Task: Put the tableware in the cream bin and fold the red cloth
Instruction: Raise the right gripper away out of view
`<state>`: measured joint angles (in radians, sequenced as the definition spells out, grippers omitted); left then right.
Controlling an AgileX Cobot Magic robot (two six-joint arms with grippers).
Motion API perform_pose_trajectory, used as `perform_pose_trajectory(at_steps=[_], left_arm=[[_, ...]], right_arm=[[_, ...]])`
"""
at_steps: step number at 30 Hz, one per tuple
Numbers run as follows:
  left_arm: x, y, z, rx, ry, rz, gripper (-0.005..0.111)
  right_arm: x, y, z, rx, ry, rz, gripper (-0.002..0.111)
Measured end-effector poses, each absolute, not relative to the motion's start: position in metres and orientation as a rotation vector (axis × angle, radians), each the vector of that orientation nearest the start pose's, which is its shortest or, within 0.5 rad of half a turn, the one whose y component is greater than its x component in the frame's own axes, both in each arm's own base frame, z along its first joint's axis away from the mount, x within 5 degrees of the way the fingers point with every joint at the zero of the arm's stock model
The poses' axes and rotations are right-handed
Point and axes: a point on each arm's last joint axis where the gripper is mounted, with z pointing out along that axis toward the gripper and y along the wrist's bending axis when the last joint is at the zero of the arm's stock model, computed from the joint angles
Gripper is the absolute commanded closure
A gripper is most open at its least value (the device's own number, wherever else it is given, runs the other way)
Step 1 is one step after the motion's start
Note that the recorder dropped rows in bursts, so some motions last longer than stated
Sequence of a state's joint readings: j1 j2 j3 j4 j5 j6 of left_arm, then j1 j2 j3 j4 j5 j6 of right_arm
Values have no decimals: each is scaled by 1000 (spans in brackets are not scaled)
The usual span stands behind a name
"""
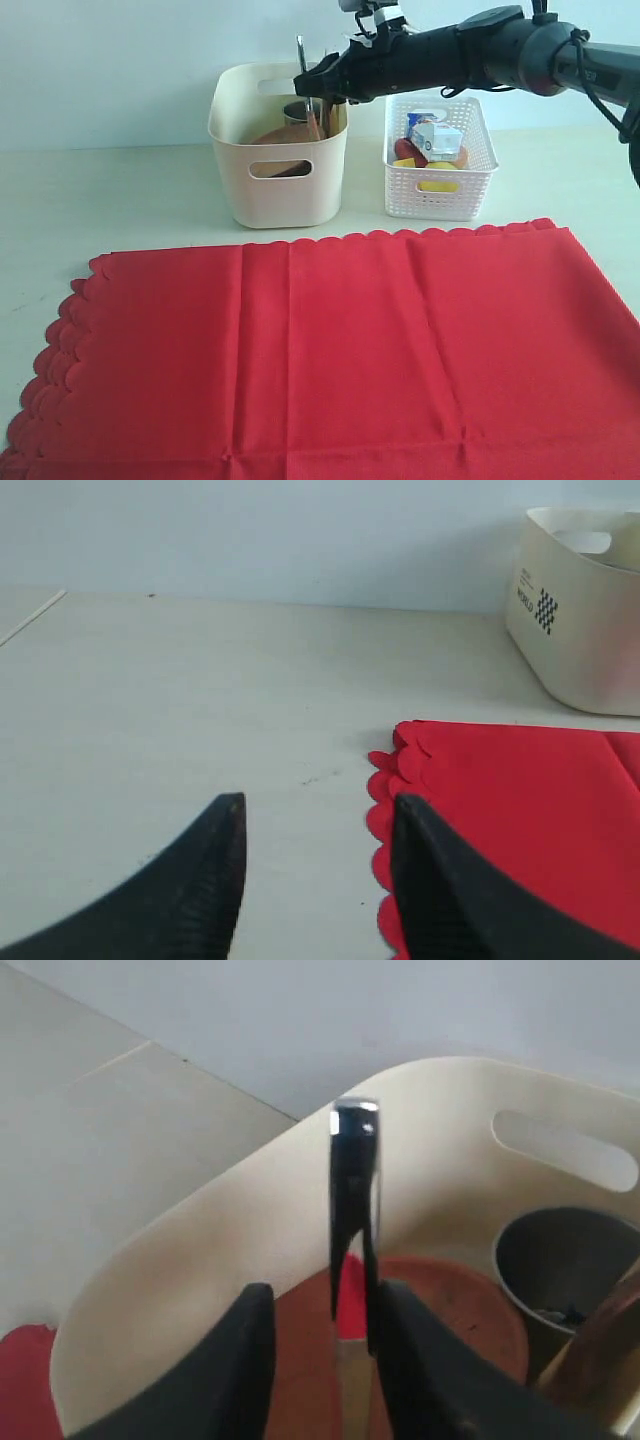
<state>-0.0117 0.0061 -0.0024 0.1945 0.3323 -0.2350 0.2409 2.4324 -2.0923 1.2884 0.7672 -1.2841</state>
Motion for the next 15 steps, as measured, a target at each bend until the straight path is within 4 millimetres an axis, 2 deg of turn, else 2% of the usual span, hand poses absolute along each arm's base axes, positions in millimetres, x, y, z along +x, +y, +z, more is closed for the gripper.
perform_pose_trajectory(at_steps=[3,5,7,8,15], left_arm=[[54,5,184,-80,1812,13,61],[54,5,184,-80,1812,13,61],[54,5,184,-80,1812,13,61],[54,5,184,-80,1812,13,61],[54,5,184,-80,1812,13,61]], right_arm=[[514,190,202,-793,1902,866,62],[512,190,210,-796,1912,874,62],[507,187,228,-796,1936,853,62],[502,184,245,-781,1970,822,62],[468,149,327,-622,2209,472,62]])
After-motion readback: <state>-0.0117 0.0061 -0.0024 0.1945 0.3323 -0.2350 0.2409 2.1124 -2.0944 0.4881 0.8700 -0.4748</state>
